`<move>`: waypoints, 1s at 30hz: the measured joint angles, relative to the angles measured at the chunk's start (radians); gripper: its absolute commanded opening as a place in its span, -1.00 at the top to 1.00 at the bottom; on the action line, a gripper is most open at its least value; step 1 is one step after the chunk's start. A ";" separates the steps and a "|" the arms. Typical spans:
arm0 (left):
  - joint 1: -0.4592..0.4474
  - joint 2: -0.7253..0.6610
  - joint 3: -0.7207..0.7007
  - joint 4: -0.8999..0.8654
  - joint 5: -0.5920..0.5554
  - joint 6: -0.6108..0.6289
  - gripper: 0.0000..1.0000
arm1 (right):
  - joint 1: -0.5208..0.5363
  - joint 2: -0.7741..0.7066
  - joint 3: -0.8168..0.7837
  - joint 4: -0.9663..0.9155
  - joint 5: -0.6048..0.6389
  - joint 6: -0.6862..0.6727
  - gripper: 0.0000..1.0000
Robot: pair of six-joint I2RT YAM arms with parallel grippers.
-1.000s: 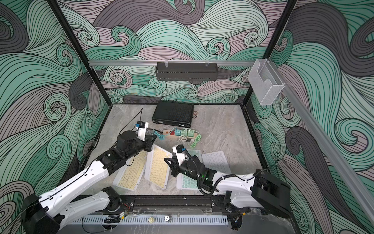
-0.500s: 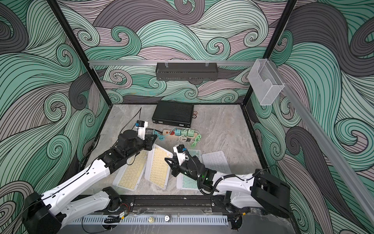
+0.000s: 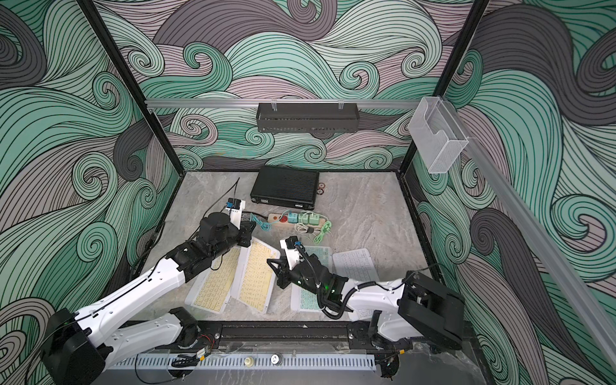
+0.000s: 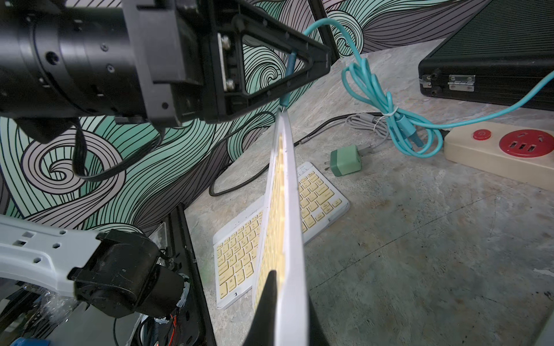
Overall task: Unplug the wireless keyboard
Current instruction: Remove the power cord from the keyboard.
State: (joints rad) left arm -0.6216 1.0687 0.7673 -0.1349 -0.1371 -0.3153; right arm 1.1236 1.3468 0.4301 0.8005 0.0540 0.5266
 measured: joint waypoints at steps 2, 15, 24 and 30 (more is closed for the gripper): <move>-0.007 0.012 0.006 -0.003 -0.026 0.015 1.00 | 0.000 0.007 0.000 0.006 0.002 0.007 1.00; 0.034 0.026 0.000 0.008 0.014 -0.070 1.00 | 0.000 0.023 0.000 0.023 0.004 0.017 1.00; 0.085 0.056 0.003 0.018 0.132 -0.119 1.00 | 0.000 0.024 0.000 0.011 0.015 0.033 1.00; 0.045 0.085 0.055 -0.034 0.051 -0.046 1.00 | 0.000 0.027 0.000 0.019 0.019 0.033 1.00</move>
State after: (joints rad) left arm -0.5766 1.1534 0.8227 -0.1692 -0.0856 -0.3614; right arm 1.1236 1.3735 0.4305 0.8192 0.0734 0.5594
